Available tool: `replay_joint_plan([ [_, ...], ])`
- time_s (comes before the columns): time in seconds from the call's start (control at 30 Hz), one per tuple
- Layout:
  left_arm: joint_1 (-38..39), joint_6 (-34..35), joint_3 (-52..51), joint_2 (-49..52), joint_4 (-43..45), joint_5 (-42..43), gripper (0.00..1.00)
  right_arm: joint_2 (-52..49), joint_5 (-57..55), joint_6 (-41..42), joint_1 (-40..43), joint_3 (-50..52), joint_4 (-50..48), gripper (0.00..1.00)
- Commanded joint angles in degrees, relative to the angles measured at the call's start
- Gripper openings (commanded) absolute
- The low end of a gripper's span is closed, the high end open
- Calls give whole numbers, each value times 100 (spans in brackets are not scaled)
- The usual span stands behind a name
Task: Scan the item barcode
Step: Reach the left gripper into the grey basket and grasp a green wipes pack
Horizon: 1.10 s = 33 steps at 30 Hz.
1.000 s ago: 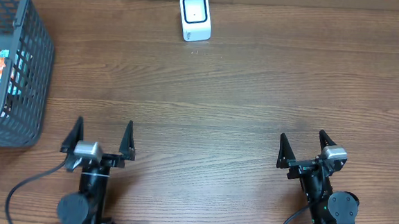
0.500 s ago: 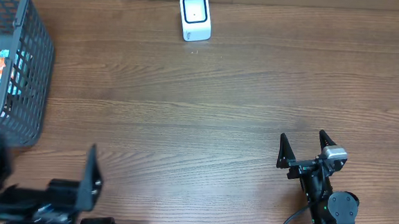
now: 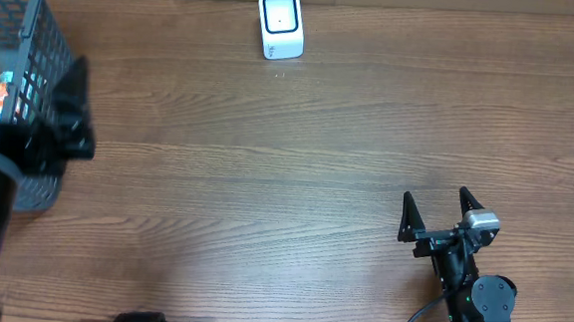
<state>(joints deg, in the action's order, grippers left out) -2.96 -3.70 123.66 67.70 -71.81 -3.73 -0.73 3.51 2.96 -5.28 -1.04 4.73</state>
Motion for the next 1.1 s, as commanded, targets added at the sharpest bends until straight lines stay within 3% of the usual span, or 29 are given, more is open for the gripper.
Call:
replay_joint_plan([
  [0.0,37,-142,428,809,-236,-50,100,55,-66,-15,11,57,-24,100],
  [0.23,-122,-372,426,1639,-404,-601,100,55,-66,-15,11,57,-22,100],
  [0.33,-789,-334,426,1993,-389,-568,100,55,-66,-15,11,57,-24,100],
  [0.63,-2680,-363,426,2732,-170,109,100,55,-66,-15,11,57,-24,100],
  [1.07,-3543,-1113,422,4197,-116,826,100,55,-66,-15,11,57,-24,100],
])
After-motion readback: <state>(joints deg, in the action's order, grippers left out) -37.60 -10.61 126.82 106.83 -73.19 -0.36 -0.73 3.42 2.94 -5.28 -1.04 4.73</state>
